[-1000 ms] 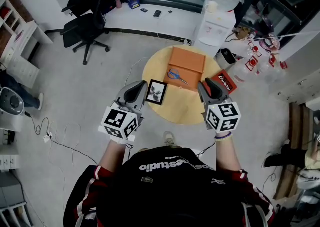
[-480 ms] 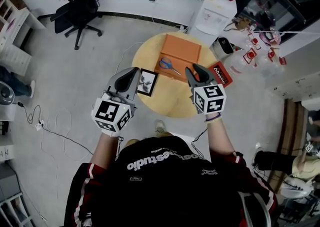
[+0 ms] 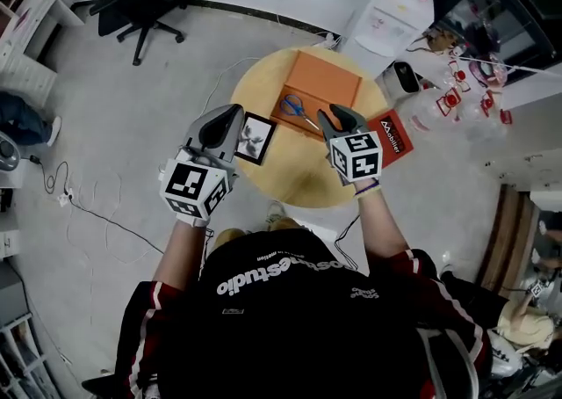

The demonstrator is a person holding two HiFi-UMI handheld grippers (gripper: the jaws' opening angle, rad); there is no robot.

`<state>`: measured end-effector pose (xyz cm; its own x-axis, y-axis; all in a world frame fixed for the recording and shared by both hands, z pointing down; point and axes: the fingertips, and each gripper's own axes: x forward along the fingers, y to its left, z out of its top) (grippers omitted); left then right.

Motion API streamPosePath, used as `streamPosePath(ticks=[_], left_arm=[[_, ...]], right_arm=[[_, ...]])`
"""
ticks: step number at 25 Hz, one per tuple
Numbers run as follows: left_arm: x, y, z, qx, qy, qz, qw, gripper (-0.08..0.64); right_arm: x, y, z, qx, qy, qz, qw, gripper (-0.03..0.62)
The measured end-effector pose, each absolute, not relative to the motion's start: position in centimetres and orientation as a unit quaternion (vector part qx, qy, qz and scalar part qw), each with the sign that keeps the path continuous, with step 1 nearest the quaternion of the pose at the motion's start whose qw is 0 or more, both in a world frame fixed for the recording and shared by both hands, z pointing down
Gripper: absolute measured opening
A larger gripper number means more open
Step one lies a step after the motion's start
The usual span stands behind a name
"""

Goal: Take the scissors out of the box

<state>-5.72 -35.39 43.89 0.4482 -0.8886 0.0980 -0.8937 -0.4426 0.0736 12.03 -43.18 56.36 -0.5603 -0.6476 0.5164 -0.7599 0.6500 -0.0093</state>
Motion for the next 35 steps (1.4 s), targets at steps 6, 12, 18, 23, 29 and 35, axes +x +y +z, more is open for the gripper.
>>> streamPosePath(ticks=[6, 12, 18, 23, 29, 35], left_arm=[[-5.8, -37.1, 46.2, 0.836, -0.543, 0.027, 0.075, 0.018], [-5.9, -38.2, 47.1, 0.827, -0.556, 0.035, 0.079, 0.018], [-7.0, -38.6, 48.4, 0.816, -0.569, 0.043, 0.095, 0.018], [-8.2, -38.7, 49.1, 0.805, -0.582, 0.048, 0.100, 0.018], [-9.2, -39.0, 50.1, 0.797, -0.591, 0.059, 0.109, 0.018], [-10.6, -39.2, 50.5, 0.787, -0.602, 0.066, 0.117, 0.018]], right_arm=[[11.2, -45.3, 60.7, 0.372, -0.880, 0.151, 0.255, 0.130], [10.3, -47.2, 64.7, 0.335, -0.882, 0.157, 0.292, 0.130], [8.6, -48.4, 68.3, 0.308, -0.882, 0.166, 0.315, 0.130], [7.5, -49.5, 71.2, 0.284, -0.884, 0.143, 0.343, 0.130], [6.5, -50.6, 75.2, 0.260, -0.874, 0.153, 0.382, 0.130], [5.6, -51.6, 77.9, 0.247, -0.862, 0.149, 0.416, 0.130]])
